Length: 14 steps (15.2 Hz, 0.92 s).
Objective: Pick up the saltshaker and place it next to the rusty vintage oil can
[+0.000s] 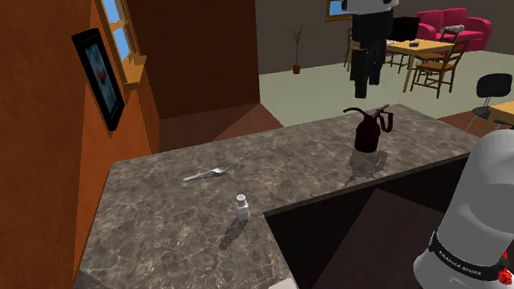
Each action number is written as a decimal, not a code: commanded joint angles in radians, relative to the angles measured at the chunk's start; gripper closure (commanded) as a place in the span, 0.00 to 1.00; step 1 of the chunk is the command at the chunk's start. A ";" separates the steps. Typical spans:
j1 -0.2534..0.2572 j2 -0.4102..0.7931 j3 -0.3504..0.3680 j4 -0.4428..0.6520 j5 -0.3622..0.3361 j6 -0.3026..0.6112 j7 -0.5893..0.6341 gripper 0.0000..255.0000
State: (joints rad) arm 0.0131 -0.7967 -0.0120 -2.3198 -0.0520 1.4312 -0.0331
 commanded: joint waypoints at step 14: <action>0.028 0.306 0.066 -0.121 0.058 0.449 0.102 0.00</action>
State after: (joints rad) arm 0.0393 -0.5117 0.0501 -2.4328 0.0030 1.8478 0.0628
